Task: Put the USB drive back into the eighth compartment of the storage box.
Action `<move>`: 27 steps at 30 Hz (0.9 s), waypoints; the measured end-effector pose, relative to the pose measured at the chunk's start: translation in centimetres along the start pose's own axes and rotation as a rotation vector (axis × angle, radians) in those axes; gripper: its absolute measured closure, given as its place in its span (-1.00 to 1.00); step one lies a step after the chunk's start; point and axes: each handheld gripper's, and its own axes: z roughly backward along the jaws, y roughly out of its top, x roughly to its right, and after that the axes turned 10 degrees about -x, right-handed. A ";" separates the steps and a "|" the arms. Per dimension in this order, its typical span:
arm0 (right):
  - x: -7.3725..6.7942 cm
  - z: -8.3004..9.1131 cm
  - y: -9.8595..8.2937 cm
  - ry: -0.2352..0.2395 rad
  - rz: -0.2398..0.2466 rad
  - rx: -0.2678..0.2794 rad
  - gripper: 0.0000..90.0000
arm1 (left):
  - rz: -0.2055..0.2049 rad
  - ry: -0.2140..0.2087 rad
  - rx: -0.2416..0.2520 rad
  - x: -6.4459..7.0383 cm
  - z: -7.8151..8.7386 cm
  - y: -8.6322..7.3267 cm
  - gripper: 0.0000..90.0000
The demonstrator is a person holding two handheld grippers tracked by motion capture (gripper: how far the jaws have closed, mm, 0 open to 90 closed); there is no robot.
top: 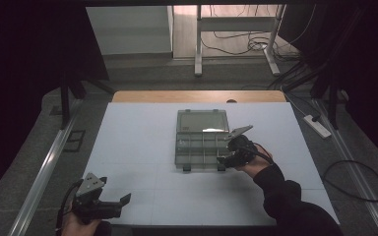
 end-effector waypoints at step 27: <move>-0.3 1.6 -0.6 0.015 -0.027 0.020 -0.62 | 0.007 -0.001 0.001 -0.1 0.0 0.0 -0.98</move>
